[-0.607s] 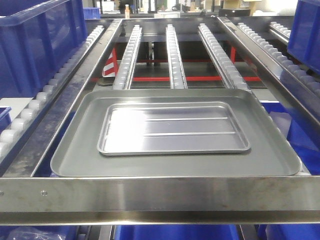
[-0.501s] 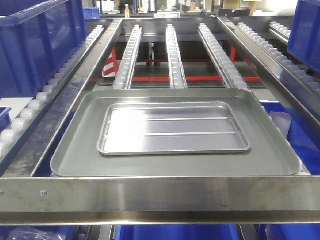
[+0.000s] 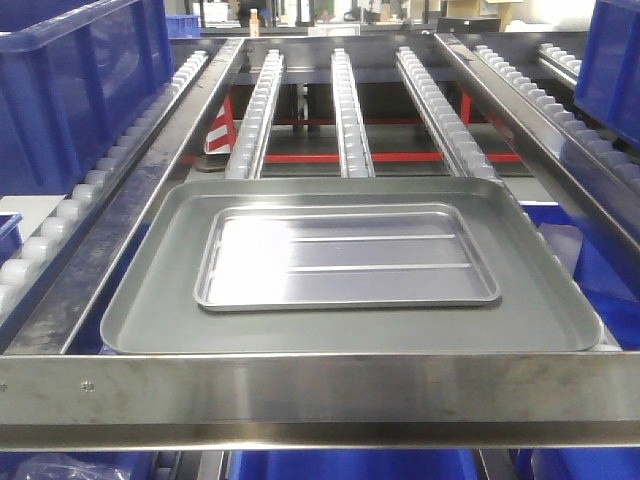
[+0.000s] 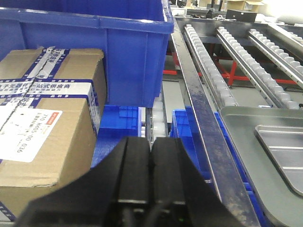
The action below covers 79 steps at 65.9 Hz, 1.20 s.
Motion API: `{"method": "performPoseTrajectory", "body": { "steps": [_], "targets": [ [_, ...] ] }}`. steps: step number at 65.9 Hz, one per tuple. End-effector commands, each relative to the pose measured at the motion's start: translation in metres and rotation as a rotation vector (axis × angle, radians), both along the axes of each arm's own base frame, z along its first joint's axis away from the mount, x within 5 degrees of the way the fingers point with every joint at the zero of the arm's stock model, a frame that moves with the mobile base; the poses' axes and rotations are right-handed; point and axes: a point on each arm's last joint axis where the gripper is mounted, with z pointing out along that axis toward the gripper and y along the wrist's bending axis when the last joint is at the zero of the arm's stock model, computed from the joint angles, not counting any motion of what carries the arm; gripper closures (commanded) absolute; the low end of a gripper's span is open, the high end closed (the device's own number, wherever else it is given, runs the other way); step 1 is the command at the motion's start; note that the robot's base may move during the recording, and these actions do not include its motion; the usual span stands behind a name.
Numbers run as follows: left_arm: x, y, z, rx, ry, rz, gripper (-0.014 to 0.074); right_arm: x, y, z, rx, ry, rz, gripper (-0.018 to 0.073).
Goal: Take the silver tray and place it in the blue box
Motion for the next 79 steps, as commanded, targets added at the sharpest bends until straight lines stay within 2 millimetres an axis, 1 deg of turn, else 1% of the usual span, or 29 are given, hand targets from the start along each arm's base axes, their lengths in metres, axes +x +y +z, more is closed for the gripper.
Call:
{"method": "performPoseTrajectory", "body": {
  "steps": [1, 9, 13, 16, 20, 22, 27, 32, 34, 38, 40, 42, 46, 51, 56, 62, 66, 69, 71, 76, 79],
  "targets": [
    [-0.002, 0.001, 0.012, -0.023, -0.128, 0.004, 0.0701, -0.002, 0.001, 0.008, -0.010, -0.108, 0.007, 0.0508],
    [-0.003, 0.001, 0.014, -0.042, -0.139, 0.004, 0.0701, -0.002, 0.001, 0.013, -0.011, -0.155, 0.010, 0.0508],
    [-0.004, 0.001, 0.019, -0.082, -0.160, 0.004, 0.0701, -0.003, 0.001, 0.016, -0.012, -0.193, 0.012, 0.0508],
    [-0.005, 0.002, 0.027, -0.093, -0.187, 0.004, 0.0701, -0.004, 0.001, 0.021, -0.013, -0.241, 0.015, 0.0508],
    [-0.008, 0.001, 0.043, -0.094, -0.209, 0.000, 0.0701, -0.007, 0.002, 0.033, -0.013, -0.314, 0.018, 0.0508],
    [-0.010, 0.001, 0.055, -0.094, -0.214, -0.005, 0.0701, -0.008, 0.002, 0.040, -0.013, -0.337, 0.018, 0.0508],
    [-0.014, 0.000, 0.086, -0.063, -0.162, -0.016, 0.0701, -0.014, 0.001, 0.065, -0.012, -0.374, 0.015, 0.0508],
    [-0.013, -0.002, 0.112, -0.046, -0.073, -0.031, 0.0701, -0.016, 0.001, 0.088, -0.011, -0.332, 0.009, 0.0508],
    [-0.011, -0.002, 0.128, -0.042, -0.042, -0.038, 0.0699, -0.017, 0.001, 0.101, -0.010, -0.311, 0.006, 0.0508],
    [-0.004, -0.004, 0.147, -0.022, 0.018, -0.056, 0.0699, -0.010, 0.000, 0.117, -0.009, -0.256, 0.003, 0.0508],
    [0.003, -0.005, 0.158, 0.006, 0.045, -0.067, 0.0698, -0.006, 0.000, 0.128, -0.008, -0.240, 0.003, 0.0508],
    [0.010, -0.007, 0.165, 0.030, 0.072, -0.084, 0.0694, 0.000, 0.000, 0.134, -0.008, -0.220, 0.002, 0.0501],
    [0.025, -0.011, 0.172, 0.076, 0.119, -0.117, 0.0660, 0.014, 0.000, 0.142, -0.007, -0.163, 0.003, 0.0461],
    [0.047, -0.019, 0.177, 0.083, 0.177, -0.169, 0.0570, 0.033, 0.000, 0.148, -0.006, -0.102, 0.006, 0.0368],
    [0.067, -0.030, 0.178, 0.073, 0.235, -0.228, 0.0439, 0.053, 0.002, 0.152, -0.006, -0.045, 0.021, 0.0265],
    [0.090, -0.046, 0.177, 0.074, 0.287, -0.300, 0.0334, 0.075, 0.008, 0.155, -0.006, 0.019, 0.068, 0.0180],
    [0.105, -0.060, 0.177, 0.082, 0.312, -0.353, 0.0314, 0.089, 0.016, 0.156, -0.008, 0.062, 0.115, 0.0144],
    [0.114, -0.076, 0.179, 0.095, 0.325, -0.413, 0.0313, 0.102, 0.026, 0.157, -0.013, 0.103, 0.170, 0.0130],
    [0.118, -0.084, 0.179, 0.101, 0.332, -0.441, 0.0313, 0.107, 0.031, 0.158, -0.016, 0.120, 0.195, 0.0130],
    [0.131, -0.111, 0.179, 0.108, 0.368, -0.529, 0.0314, 0.123, 0.049, 0.159, -0.029, 0.188, 0.271, 0.0130],
    [0.135, -0.126, 0.178, 0.116, 0.377, -0.574, 0.0314, 0.133, 0.061, 0.157, -0.043, 0.247, 0.314, 0.0130]
  ]
}}
